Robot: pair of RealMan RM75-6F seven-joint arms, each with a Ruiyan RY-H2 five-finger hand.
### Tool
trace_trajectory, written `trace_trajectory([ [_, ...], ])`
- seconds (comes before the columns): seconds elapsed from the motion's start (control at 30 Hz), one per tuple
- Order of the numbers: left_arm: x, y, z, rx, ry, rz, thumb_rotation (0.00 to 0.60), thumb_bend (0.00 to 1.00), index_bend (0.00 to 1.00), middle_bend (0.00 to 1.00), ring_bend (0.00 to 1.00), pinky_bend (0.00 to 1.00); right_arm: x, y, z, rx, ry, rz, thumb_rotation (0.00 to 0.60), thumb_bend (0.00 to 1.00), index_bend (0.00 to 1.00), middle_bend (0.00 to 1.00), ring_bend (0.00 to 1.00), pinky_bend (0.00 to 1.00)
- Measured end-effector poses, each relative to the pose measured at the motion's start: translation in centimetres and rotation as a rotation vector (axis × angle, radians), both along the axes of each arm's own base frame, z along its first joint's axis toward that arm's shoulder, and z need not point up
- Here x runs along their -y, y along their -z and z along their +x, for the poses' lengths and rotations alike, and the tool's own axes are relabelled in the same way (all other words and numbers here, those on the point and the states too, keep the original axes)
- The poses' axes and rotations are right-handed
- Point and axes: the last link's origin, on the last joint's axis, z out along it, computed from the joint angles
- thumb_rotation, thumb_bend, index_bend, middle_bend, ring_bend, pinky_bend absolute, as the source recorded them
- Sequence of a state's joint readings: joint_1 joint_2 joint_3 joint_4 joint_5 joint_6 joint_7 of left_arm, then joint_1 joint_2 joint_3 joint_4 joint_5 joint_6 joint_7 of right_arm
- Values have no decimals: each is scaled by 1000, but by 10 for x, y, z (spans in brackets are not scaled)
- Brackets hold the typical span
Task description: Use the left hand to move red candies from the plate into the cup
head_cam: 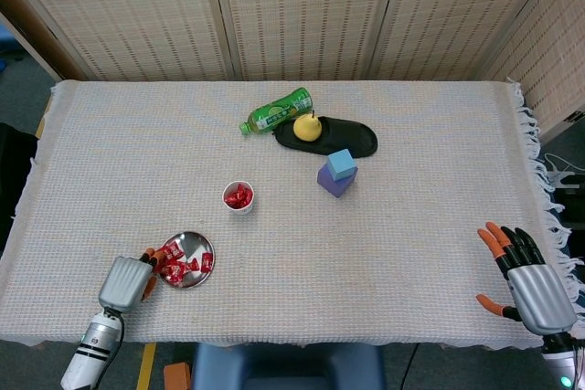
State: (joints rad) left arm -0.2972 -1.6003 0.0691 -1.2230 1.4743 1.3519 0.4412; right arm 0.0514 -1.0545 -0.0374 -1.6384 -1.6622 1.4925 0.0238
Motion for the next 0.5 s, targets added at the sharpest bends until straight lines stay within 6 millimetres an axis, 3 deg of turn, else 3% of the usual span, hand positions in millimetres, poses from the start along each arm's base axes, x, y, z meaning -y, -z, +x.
trace_trajectory([
  [0.5,-6,12,-8,-5,16,32,600,380,502,487,809,1000,0,0,0,-2,0,2,600,0,0,0,0,0],
])
